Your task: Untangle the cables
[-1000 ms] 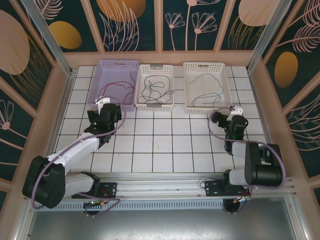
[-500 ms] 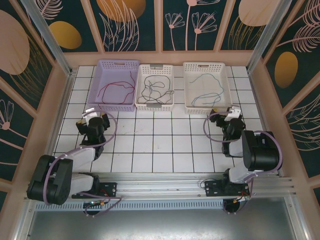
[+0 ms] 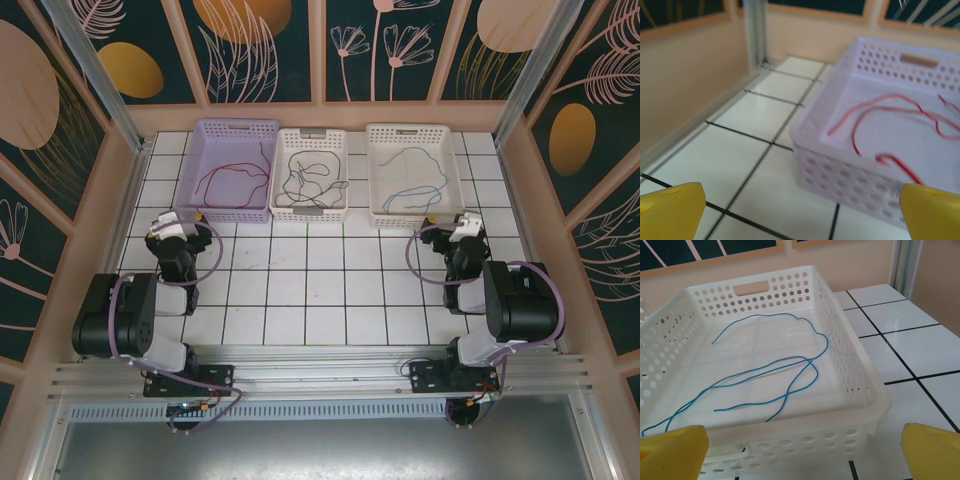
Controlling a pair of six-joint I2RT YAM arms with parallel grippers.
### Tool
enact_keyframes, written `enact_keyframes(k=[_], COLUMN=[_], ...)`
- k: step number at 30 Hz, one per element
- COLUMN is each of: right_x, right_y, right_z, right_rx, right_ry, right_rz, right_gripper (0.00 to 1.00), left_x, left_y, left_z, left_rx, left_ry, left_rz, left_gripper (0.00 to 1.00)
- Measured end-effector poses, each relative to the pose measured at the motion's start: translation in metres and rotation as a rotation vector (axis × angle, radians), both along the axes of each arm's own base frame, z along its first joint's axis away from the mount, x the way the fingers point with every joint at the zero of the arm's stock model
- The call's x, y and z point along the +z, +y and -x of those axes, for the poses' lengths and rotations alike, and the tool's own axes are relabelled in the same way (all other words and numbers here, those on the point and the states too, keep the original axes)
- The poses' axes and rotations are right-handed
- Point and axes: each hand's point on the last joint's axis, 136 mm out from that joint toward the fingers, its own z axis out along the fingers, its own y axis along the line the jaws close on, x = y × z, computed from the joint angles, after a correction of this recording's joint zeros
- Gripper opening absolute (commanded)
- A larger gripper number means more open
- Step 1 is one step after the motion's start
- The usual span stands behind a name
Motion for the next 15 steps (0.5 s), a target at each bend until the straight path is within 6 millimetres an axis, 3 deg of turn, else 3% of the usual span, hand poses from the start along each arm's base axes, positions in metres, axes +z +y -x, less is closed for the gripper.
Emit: enact_keyframes(k=[7,15], right_x=[0.000,0.000], right_y=[-0.001,-0.001], right_z=[0.000,0.000], right_rx=[-0.004,-0.004], right_ry=[-0.001,-0.001], right_rz=[0.000,0.001], right_gripper=[0.99,0.99], left_x=[0.014,0.015], left_y=[-0.008,-0.020], left_z=[-0.004,-0.006], left_rx=[-0.051,-0.126], left_ry=[-0.059,-0.057], left_rz=[-0.014,-0.038], left_gripper=[0.99,0.99])
